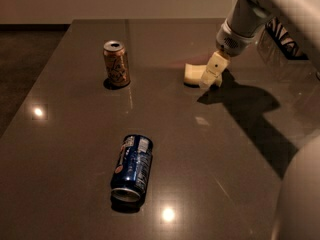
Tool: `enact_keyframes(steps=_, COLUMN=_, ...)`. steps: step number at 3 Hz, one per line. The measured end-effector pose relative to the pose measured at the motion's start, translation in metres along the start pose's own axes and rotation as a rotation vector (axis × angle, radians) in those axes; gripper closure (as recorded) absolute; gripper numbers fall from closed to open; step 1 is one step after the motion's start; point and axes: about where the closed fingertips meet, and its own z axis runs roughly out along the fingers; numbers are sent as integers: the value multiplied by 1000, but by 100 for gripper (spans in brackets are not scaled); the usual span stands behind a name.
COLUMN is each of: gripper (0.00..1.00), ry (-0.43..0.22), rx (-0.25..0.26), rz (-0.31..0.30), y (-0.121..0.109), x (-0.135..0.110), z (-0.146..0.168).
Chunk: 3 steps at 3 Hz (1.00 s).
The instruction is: Move sponge near orange can
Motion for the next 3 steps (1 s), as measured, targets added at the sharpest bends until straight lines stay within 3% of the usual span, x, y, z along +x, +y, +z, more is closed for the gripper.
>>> enact_keyframes(steps=1, gripper=10, ry=20, rx=-12, rz=2, y=-2, x=-2, z=14)
enact_keyframes(steps=3, gripper=55, ry=47, rx=-41, rz=-17, y=5, x=-12, z=22)
